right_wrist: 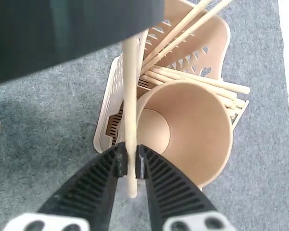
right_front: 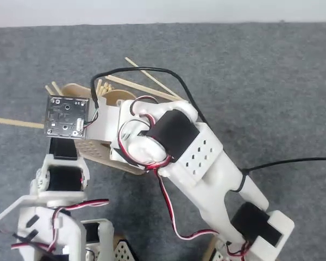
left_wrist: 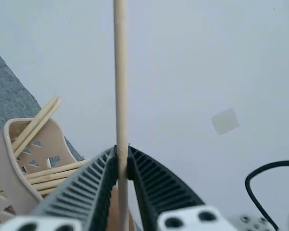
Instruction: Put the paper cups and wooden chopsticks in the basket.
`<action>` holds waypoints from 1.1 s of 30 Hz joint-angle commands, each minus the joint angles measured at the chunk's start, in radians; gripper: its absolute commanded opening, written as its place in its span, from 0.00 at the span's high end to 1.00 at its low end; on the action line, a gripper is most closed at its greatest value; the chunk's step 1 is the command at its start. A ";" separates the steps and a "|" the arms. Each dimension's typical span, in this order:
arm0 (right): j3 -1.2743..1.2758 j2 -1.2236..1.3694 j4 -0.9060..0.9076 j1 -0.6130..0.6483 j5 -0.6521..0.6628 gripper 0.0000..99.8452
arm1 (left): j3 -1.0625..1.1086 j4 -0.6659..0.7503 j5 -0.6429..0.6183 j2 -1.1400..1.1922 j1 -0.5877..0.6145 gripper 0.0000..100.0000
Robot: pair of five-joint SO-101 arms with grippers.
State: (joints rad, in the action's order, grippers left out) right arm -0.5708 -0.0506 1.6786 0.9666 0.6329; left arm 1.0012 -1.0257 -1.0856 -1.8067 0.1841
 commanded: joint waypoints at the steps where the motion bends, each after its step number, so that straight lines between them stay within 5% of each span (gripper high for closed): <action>1: -0.005 -0.041 -0.013 -0.002 -0.009 0.99 | -0.045 -0.008 -0.006 -0.014 -0.005 0.99; 9: -0.006 -0.045 -0.008 -0.004 -0.015 0.99 | -0.047 0.110 0.008 -0.014 0.002 0.99; 20: -0.005 -0.117 0.031 -0.082 -0.009 0.78 | -0.090 0.296 0.075 -0.014 0.106 0.99; 24: -0.005 -0.165 0.085 -0.186 -0.009 0.79 | -0.064 0.393 0.094 -0.012 0.157 0.99; 33: -0.002 -0.237 0.110 -0.506 -0.009 0.79 | 0.274 0.738 0.400 -0.006 0.163 0.99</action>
State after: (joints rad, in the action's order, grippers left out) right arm -0.5677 -0.2470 1.7553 0.5355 0.6268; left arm 1.1715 -0.4196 -0.7986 -1.8067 0.3406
